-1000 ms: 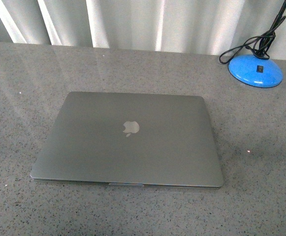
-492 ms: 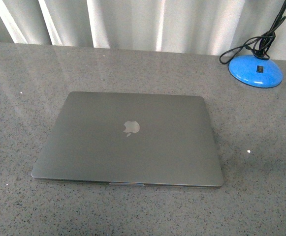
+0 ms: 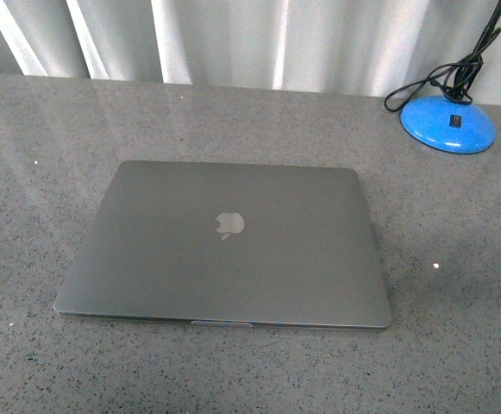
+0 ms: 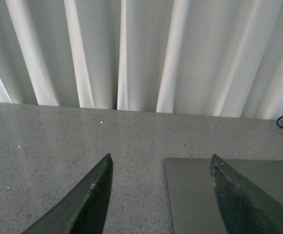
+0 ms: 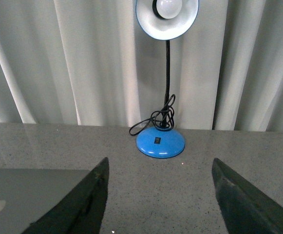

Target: Close laptop

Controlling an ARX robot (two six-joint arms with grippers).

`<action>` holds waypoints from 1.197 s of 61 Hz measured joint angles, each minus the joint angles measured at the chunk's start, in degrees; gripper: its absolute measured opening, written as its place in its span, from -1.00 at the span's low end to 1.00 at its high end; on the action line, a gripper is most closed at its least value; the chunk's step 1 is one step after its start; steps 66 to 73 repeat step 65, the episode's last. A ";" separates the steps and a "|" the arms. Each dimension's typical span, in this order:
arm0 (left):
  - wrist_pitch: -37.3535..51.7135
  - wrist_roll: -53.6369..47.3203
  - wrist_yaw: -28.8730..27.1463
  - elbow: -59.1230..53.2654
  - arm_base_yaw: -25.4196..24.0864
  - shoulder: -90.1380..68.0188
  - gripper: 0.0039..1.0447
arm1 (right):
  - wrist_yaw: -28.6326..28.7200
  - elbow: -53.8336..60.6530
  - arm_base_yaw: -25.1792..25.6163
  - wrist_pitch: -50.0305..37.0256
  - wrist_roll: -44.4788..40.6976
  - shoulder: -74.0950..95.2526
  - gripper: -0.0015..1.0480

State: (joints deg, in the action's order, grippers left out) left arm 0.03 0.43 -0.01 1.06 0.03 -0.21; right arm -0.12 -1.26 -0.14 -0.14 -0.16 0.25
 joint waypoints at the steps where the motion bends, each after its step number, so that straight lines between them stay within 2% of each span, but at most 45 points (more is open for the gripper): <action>1: 0.00 0.02 0.00 0.00 0.00 0.00 0.37 | 0.02 0.00 0.00 0.00 0.00 0.00 0.31; 4: 0.00 0.02 0.00 0.00 0.00 0.00 0.58 | 0.02 0.00 0.00 0.00 0.00 0.00 0.48; 11: 0.00 -0.07 0.00 0.00 0.00 0.00 0.91 | 0.02 0.00 0.00 0.00 0.02 0.00 0.83; 14: 0.00 -0.07 0.00 0.00 0.00 0.00 0.86 | 0.02 0.00 0.00 0.00 0.04 0.00 0.80; 73: 0.00 -0.07 0.00 0.00 0.00 0.00 0.87 | 0.02 0.00 0.00 0.00 0.02 0.00 0.81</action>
